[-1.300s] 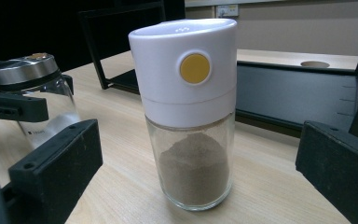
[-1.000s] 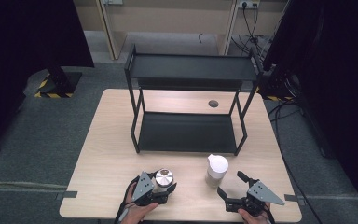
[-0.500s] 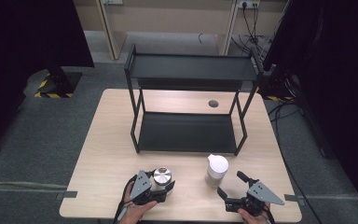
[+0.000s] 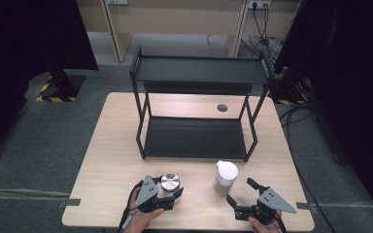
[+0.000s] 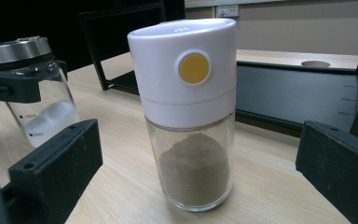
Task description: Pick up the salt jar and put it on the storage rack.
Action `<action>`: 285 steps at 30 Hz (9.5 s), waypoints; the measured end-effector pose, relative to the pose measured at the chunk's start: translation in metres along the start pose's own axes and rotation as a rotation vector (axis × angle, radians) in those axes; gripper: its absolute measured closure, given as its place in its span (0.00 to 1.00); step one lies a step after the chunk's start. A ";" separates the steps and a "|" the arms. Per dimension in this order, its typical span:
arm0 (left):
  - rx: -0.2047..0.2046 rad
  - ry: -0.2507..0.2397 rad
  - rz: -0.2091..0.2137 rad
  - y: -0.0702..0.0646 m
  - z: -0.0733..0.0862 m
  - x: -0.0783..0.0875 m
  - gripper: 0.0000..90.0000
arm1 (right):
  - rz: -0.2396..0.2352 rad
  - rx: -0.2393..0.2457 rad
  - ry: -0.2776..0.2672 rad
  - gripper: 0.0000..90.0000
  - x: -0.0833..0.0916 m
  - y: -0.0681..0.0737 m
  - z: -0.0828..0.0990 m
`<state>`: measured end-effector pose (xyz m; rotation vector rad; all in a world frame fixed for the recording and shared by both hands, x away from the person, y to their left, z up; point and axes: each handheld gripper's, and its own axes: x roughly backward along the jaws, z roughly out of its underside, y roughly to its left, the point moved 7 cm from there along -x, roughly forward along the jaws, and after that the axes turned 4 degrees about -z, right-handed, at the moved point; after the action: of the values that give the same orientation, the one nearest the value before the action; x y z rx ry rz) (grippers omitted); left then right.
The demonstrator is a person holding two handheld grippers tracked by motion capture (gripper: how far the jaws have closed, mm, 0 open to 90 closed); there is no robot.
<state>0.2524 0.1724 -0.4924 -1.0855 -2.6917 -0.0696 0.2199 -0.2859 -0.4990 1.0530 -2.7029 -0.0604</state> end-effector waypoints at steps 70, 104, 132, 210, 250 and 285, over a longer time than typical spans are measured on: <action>-0.026 -0.039 0.010 0.042 -0.170 -0.027 0.34 | -0.002 -0.010 -0.002 0.00 0.000 -0.002 0.001; -0.015 -0.026 -0.041 0.063 -0.277 -0.028 0.34 | -0.007 -0.012 0.004 0.00 -0.001 -0.002 0.002; 0.006 -0.019 -0.132 0.068 -0.335 -0.054 0.34 | -0.010 -0.021 -0.001 0.00 -0.001 -0.003 0.002; 0.082 -0.086 -0.417 0.096 -0.337 -0.119 0.00 | -0.034 -0.027 -0.001 0.01 -0.002 -0.002 0.002; 0.080 -0.087 -0.265 0.061 -0.315 -0.057 0.00 | -0.028 -0.022 0.000 0.01 -0.002 -0.003 0.002; 0.034 -0.140 -0.021 0.029 -0.211 -0.033 0.00 | -0.034 -0.032 -0.002 0.01 -0.003 -0.003 0.002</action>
<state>0.3380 0.1434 -0.2962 -1.0906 -2.8170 0.0498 0.2229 -0.2862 -0.5018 1.0895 -2.6769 -0.1109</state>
